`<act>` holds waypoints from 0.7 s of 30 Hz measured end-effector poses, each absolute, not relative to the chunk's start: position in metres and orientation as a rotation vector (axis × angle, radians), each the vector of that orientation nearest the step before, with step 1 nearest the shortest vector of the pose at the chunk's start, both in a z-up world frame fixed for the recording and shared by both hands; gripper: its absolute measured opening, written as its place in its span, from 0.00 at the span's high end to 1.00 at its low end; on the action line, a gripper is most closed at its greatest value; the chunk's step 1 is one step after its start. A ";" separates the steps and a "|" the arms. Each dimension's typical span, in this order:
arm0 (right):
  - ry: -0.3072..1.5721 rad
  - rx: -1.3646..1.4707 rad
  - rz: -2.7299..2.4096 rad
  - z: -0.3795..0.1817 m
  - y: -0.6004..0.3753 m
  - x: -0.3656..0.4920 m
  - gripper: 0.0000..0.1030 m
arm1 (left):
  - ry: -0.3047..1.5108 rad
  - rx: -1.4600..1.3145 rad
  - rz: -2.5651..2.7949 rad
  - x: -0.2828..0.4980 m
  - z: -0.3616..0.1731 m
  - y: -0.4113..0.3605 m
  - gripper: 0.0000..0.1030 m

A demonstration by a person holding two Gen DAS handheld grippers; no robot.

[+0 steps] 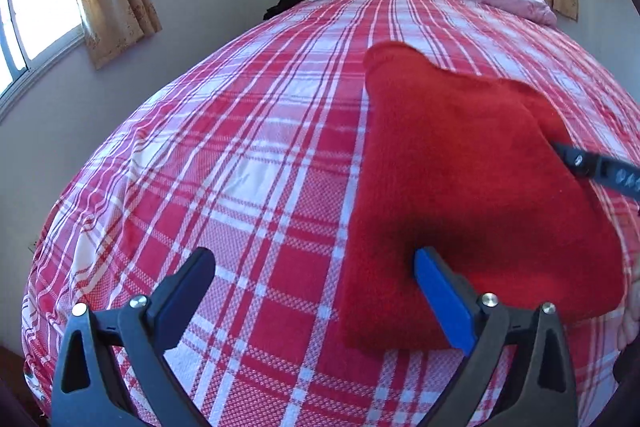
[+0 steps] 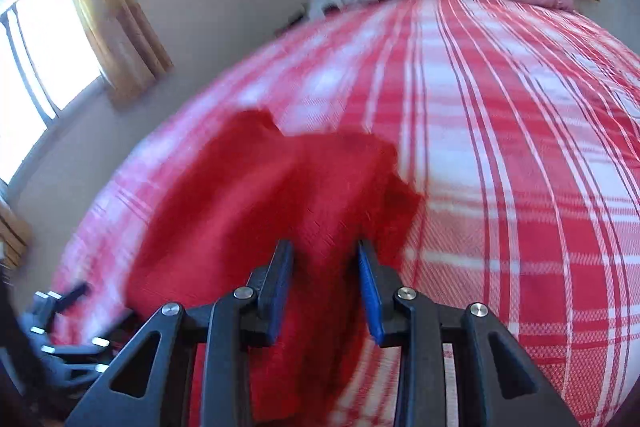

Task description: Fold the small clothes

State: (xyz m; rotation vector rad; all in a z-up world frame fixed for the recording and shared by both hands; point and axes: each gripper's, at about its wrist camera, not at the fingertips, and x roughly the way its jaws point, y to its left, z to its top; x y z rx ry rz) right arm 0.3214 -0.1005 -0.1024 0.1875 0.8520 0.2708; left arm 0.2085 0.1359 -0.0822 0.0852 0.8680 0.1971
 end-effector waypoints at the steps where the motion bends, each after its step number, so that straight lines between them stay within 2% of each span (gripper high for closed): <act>1: 0.849 0.198 0.272 -0.107 -0.102 0.322 0.67 | 0.868 0.084 0.199 0.208 -0.082 0.136 0.01; 8: 0.795 0.224 0.211 -0.084 -0.107 0.288 0.65 | 0.860 0.119 0.216 0.195 -0.077 0.131 0.01; 12: 0.731 0.289 0.244 -0.072 -0.106 0.245 0.48 | 0.873 0.090 0.207 0.187 -0.074 0.131 0.01; 21: 0.684 0.242 0.188 -0.066 -0.079 0.185 0.46 | 0.883 0.082 0.178 0.158 -0.072 0.126 0.01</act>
